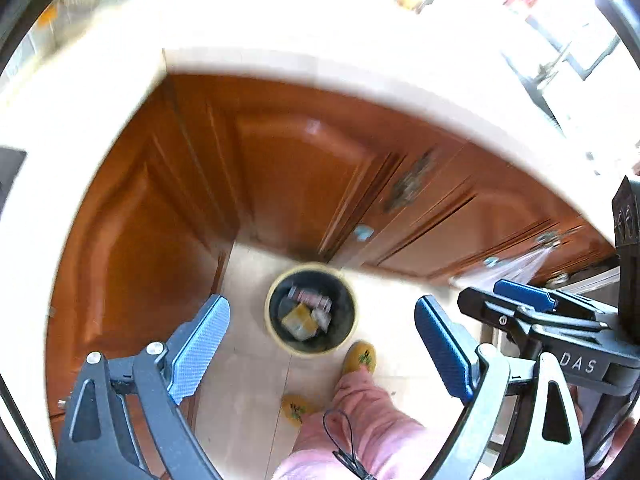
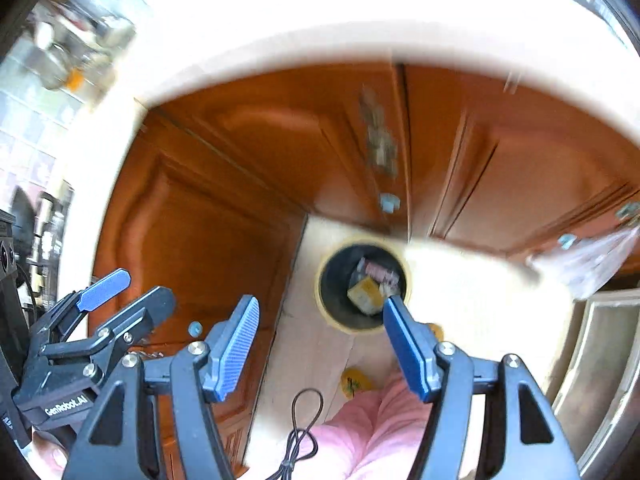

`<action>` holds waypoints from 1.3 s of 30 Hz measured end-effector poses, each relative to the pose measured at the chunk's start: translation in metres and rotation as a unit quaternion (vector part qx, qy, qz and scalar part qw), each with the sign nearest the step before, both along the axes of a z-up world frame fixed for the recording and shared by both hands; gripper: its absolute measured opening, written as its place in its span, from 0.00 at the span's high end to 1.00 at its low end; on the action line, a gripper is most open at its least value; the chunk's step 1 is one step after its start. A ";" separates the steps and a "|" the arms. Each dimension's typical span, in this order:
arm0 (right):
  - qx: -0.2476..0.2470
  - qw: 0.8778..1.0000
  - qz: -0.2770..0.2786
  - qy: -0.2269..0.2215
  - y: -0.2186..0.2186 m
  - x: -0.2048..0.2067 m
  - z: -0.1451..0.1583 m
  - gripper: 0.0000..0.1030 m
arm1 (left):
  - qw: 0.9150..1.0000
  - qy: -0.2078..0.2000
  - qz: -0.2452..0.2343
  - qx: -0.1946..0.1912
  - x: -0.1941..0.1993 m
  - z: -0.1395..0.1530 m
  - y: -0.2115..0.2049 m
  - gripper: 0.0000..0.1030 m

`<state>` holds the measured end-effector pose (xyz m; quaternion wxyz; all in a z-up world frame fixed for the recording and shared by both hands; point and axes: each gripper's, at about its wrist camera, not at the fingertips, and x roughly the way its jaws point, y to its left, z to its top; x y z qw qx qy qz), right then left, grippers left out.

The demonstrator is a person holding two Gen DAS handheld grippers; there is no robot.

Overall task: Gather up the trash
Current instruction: 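Raise both tools back to the counter near the plastic bottle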

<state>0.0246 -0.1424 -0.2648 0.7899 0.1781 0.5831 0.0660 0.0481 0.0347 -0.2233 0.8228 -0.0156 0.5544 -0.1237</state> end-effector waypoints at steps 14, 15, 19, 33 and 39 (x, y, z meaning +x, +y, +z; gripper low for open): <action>-0.039 0.983 -0.015 -0.177 -0.012 -0.022 0.191 0.37 | 0.985 -0.161 -0.053 0.040 -0.012 0.188 -0.007 0.04; -0.046 0.981 -0.014 -0.188 -0.012 -0.022 0.198 0.37 | 0.984 -0.167 -0.055 0.039 -0.010 0.195 -0.006 0.04; -0.058 0.974 -0.009 -0.217 -0.013 -0.019 0.230 0.37 | 0.979 -0.186 -0.070 0.045 0.002 0.229 -0.006 0.04; -0.089 0.952 -0.007 -0.292 -0.044 0.054 0.290 0.37 | 0.963 -0.253 -0.061 0.071 0.088 0.267 -0.043 0.04; -0.088 0.950 0.001 -0.298 -0.082 0.127 0.280 0.37 | 0.963 -0.252 -0.040 0.086 0.162 0.252 -0.080 0.04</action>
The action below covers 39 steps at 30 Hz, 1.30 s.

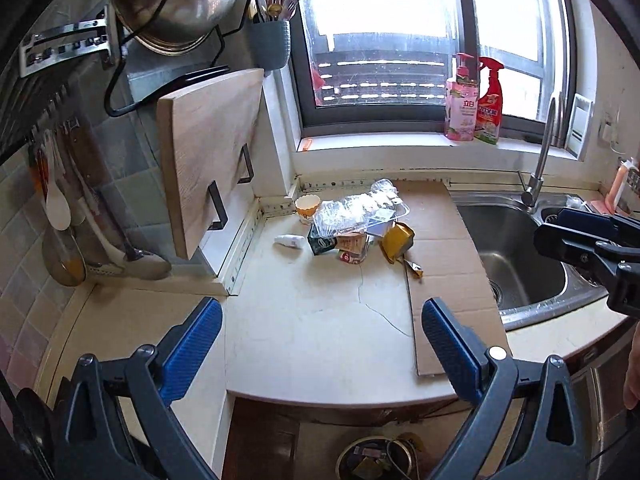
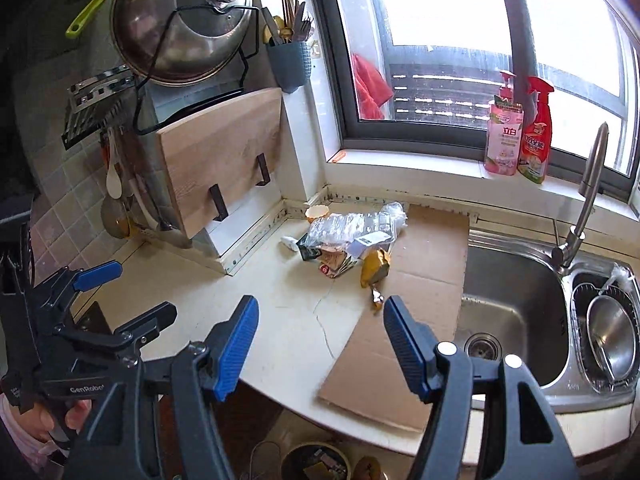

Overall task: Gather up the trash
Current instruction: 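Raise both tools back to the counter near the plastic bottle, then grasp the clear plastic bottle with the left tool while the right grasps the yellow wrapper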

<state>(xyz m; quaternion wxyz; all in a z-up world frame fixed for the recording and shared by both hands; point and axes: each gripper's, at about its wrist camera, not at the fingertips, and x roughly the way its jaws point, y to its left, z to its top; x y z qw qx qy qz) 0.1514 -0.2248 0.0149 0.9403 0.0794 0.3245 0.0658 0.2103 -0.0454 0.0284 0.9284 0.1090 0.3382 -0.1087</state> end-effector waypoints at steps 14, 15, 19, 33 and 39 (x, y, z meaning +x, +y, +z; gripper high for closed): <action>0.038 0.990 0.042 0.127 -0.070 0.188 -0.111 0.37 | 0.994 0.105 0.030 -0.010 0.189 -0.097 -0.077 0.04; 0.041 0.989 0.044 0.136 -0.072 0.199 -0.121 0.37 | 0.993 0.112 0.030 -0.004 0.198 -0.105 -0.080 0.04; 0.063 0.984 0.047 0.162 -0.074 0.235 -0.157 0.37 | 0.991 0.133 0.026 0.019 0.226 -0.131 -0.089 0.04; 0.157 0.962 0.065 0.216 -0.069 0.287 -0.217 0.89 | 0.983 0.147 -0.033 0.103 0.282 -0.145 -0.123 0.04; 0.216 0.953 0.065 0.203 -0.089 0.263 -0.197 0.96 | 0.968 0.169 -0.116 0.147 0.307 -0.148 -0.151 0.04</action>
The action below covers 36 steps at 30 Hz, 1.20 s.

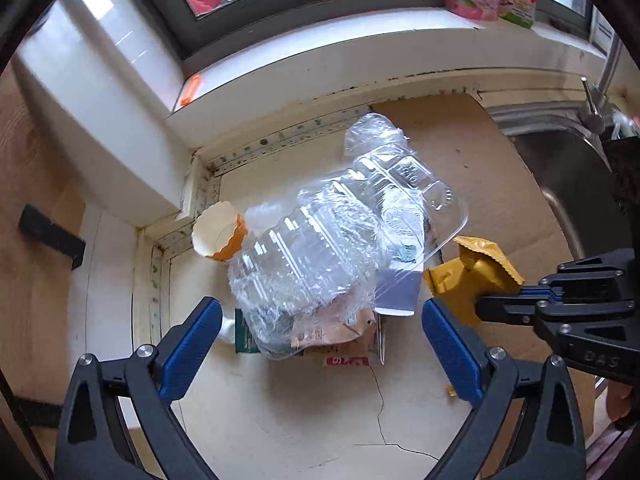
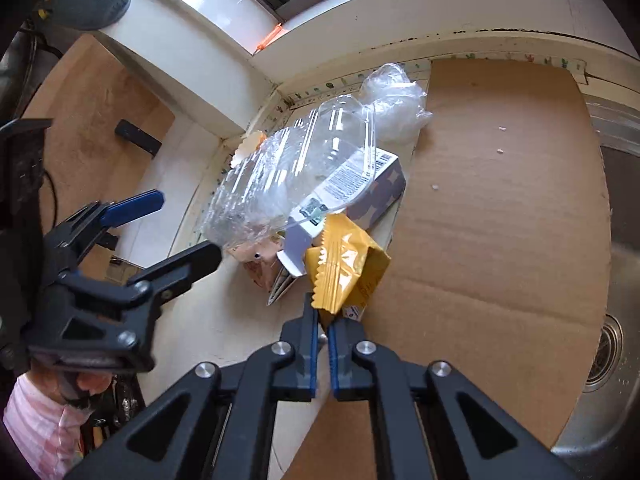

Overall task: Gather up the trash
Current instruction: 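Grasp the clear plastic bottle with the left tool while the right grasps the yellow wrapper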

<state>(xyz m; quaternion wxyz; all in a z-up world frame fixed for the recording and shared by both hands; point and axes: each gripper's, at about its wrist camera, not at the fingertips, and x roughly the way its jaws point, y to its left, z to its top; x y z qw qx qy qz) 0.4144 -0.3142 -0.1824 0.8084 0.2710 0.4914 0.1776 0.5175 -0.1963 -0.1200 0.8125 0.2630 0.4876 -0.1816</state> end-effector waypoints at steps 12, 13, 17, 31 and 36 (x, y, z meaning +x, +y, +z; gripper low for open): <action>0.064 0.996 -0.058 0.010 -0.049 -0.007 -0.009 0.98 | 0.976 0.077 -0.152 0.136 0.043 -0.053 -0.047 0.04; 0.067 0.996 -0.059 0.010 -0.050 -0.006 -0.010 0.98 | 0.973 0.076 -0.160 0.148 0.045 -0.057 -0.049 0.04; 0.076 0.995 -0.064 0.011 -0.052 -0.001 -0.015 0.98 | 0.970 0.078 -0.168 0.156 0.053 -0.063 -0.054 0.04; 0.087 0.994 -0.059 -0.002 -0.052 -0.004 -0.009 0.98 | 0.995 0.059 -0.082 0.025 0.058 0.000 -0.019 0.09; 0.086 0.995 -0.049 -0.014 -0.042 -0.012 0.004 0.98 | 0.997 0.048 -0.060 0.018 0.028 0.024 -0.005 0.09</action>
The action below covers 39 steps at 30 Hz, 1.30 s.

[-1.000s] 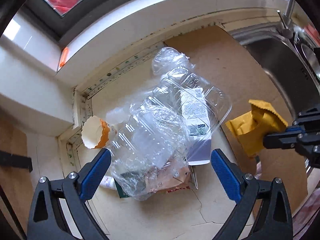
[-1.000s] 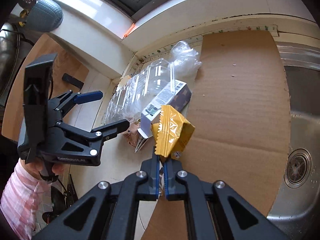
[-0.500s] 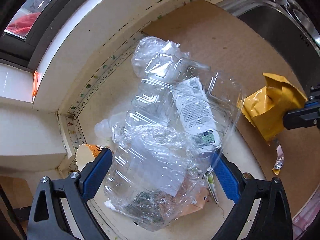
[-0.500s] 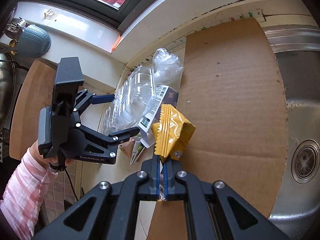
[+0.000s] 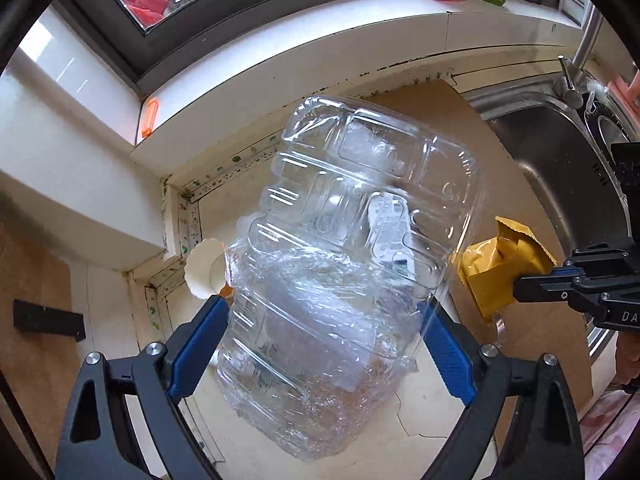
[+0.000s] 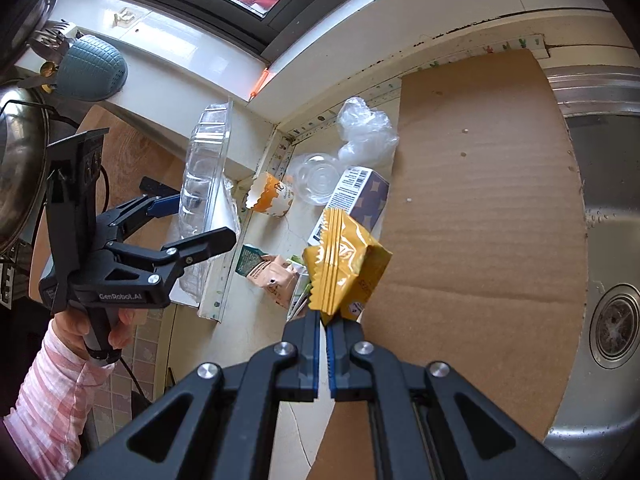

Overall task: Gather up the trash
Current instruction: 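Grasp the clear plastic bottle with the left tool while the right grasps the yellow wrapper, then lower the bottle and yellow wrapper over the black bin and release both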

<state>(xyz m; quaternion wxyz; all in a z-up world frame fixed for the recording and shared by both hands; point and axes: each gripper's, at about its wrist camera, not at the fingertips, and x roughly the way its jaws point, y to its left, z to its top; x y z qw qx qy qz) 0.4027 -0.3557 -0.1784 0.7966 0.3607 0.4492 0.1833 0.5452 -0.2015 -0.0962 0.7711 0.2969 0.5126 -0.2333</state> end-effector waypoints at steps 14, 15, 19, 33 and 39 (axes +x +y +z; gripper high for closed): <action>-0.029 0.998 -0.002 -0.049 0.052 -0.098 0.057 0.98 | 0.997 -0.011 0.067 -0.031 -0.156 0.034 0.063 0.09; -0.031 0.998 -0.004 -0.053 0.057 -0.110 0.061 0.98 | 0.997 -0.016 0.072 -0.033 -0.169 0.036 0.069 0.09; -0.038 0.997 -0.015 -0.066 0.077 -0.165 0.074 0.98 | 0.994 -0.035 0.089 -0.047 -0.226 0.041 0.094 0.09; -0.060 0.997 -0.049 -0.026 0.147 -0.353 0.041 0.98 | 0.983 0.021 0.129 -0.130 -0.407 -0.007 0.160 0.09; -0.055 0.997 -0.042 0.029 0.163 -0.392 -0.003 0.98 | 0.971 0.086 0.160 -0.156 -0.452 -0.062 0.180 0.09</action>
